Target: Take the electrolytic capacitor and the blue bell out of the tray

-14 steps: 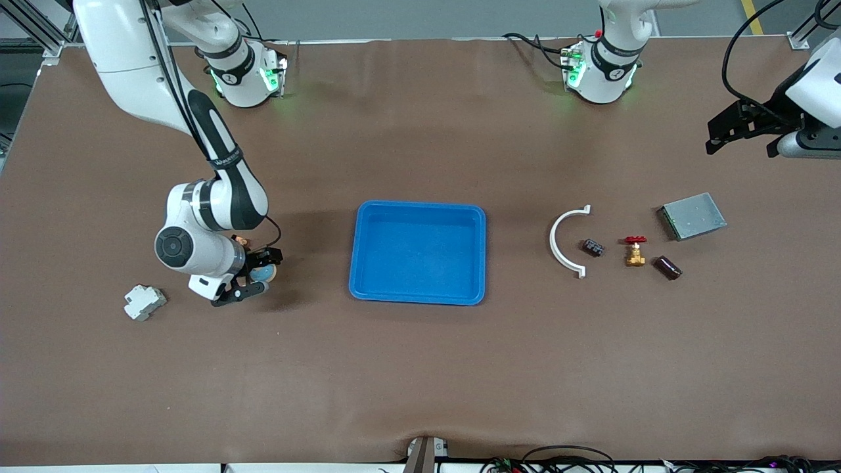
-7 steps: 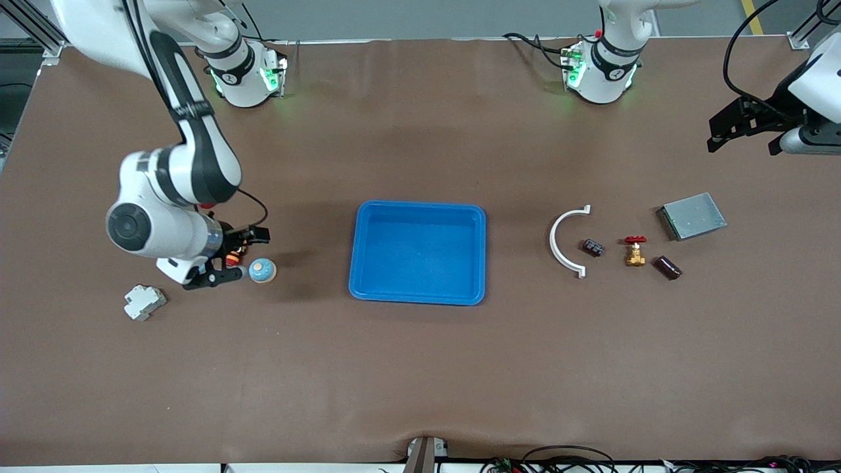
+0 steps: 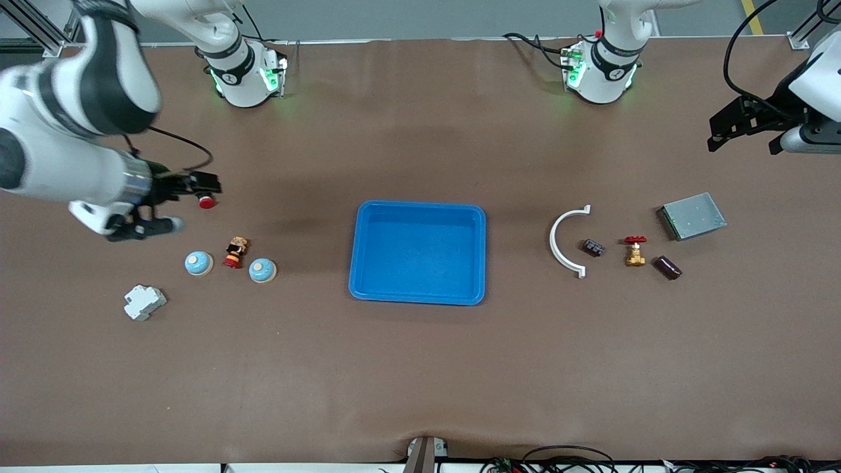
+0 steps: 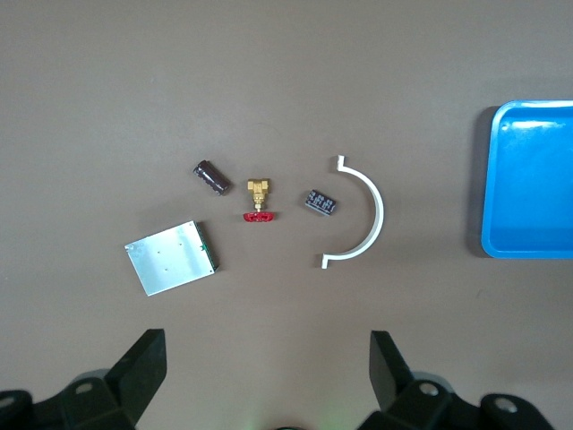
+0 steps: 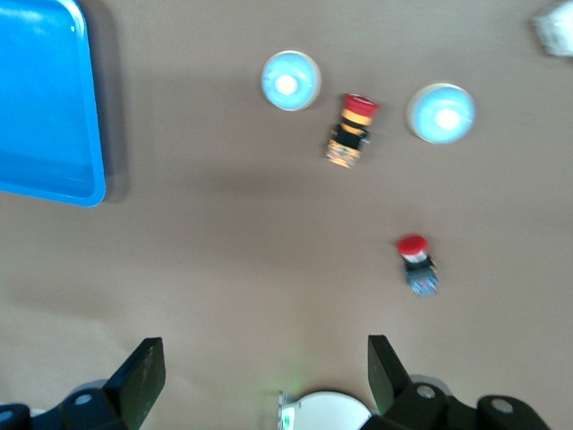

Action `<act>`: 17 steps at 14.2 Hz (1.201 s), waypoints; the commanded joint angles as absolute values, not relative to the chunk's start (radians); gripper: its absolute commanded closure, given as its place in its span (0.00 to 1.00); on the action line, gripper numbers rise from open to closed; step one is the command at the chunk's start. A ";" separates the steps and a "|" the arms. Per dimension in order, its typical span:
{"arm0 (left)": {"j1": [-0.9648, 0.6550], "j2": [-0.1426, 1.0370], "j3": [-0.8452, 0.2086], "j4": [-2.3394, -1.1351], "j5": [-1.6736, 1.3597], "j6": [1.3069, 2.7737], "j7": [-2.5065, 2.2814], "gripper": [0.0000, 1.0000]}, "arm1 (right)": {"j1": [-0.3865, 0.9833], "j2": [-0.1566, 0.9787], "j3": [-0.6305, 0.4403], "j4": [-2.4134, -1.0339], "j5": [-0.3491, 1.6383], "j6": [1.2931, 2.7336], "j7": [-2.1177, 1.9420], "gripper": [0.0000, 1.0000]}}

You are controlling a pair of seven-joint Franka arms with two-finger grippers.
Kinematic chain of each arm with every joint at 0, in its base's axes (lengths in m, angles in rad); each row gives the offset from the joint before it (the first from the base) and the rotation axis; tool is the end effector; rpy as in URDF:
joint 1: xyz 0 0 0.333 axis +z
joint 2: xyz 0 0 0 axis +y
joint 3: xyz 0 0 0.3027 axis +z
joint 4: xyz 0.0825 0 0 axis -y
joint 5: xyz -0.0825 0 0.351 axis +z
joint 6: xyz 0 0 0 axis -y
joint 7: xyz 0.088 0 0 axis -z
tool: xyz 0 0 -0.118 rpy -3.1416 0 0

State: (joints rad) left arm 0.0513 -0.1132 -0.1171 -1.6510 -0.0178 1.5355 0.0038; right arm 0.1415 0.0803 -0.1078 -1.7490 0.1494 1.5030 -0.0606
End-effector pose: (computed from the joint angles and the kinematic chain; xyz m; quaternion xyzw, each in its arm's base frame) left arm 0.4824 -0.0374 0.6185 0.9994 -0.0347 -0.0016 0.0023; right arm 0.5118 0.0371 0.4796 -0.9836 -0.0388 0.1608 0.0722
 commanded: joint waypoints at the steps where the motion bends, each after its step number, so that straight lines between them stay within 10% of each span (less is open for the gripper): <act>1: 0.058 -0.133 -0.124 -1.664 -0.025 1.534 -0.003 0.00 | 0.045 0.097 -0.091 -1.617 0.112 1.416 -0.063 0.00; 8: 0.060 -0.135 -0.124 -1.660 -0.023 1.545 -0.002 0.00 | -0.063 0.161 -0.086 -1.425 0.012 1.418 -0.063 0.00; 17: 0.060 -0.135 -0.114 -1.641 -0.025 1.536 -0.005 0.00 | -0.068 0.066 -0.089 -1.555 0.011 1.457 -0.114 0.00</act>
